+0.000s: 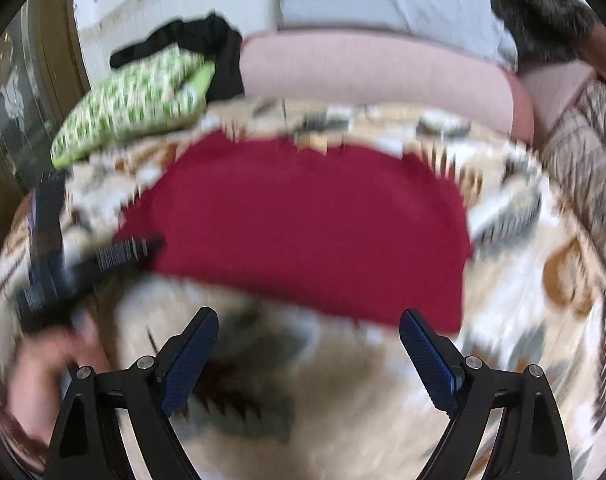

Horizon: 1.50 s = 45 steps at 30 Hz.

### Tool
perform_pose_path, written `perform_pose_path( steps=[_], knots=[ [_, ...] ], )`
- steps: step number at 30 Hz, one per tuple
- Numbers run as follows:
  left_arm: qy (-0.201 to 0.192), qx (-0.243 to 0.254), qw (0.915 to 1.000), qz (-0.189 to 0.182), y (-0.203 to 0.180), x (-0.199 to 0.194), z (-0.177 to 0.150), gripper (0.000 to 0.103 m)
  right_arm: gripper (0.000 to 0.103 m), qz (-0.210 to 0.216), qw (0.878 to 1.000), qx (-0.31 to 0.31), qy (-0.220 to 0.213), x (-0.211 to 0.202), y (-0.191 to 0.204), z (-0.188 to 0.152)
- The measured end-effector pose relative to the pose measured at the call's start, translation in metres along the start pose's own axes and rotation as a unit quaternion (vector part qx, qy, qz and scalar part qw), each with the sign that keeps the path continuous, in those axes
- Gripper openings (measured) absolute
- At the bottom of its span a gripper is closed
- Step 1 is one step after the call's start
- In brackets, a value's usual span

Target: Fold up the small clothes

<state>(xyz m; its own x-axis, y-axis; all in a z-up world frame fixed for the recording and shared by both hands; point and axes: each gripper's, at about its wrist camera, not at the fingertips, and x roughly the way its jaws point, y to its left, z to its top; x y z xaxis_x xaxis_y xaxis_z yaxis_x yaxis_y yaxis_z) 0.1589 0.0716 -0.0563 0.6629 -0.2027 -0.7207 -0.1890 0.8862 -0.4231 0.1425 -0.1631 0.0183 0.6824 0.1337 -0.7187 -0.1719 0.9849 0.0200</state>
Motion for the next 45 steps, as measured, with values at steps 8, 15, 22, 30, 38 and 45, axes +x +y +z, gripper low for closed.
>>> perform_pose_path(
  steps=[8,15,22,30,38,45],
  knots=[
    [-0.006,0.01,0.9999,0.012,-0.005,0.0,-0.002,0.022,0.091,0.181,0.98,0.03,0.082,0.068,0.041,0.118],
    [-0.027,0.067,0.9957,0.058,-0.022,-0.003,-0.006,0.017,0.091,0.234,0.955,0.051,0.174,0.164,0.097,0.157],
    [-0.057,0.135,0.9855,0.087,-0.047,-0.01,-0.01,0.009,0.091,0.219,0.946,0.048,0.236,0.223,0.134,0.171],
    [-0.113,0.19,0.9722,0.077,-0.067,-0.03,-0.016,0.008,0.085,0.129,0.945,-0.041,0.298,0.264,0.169,0.194],
    [-0.124,0.208,0.9679,0.066,-0.072,-0.032,-0.02,0.007,0.054,0.029,0.93,-0.139,0.339,0.29,0.191,0.191],
    [-0.117,0.208,0.9691,0.063,-0.074,-0.029,-0.022,0.007,0.062,0.001,0.926,-0.142,0.349,0.297,0.197,0.196]
  ],
)
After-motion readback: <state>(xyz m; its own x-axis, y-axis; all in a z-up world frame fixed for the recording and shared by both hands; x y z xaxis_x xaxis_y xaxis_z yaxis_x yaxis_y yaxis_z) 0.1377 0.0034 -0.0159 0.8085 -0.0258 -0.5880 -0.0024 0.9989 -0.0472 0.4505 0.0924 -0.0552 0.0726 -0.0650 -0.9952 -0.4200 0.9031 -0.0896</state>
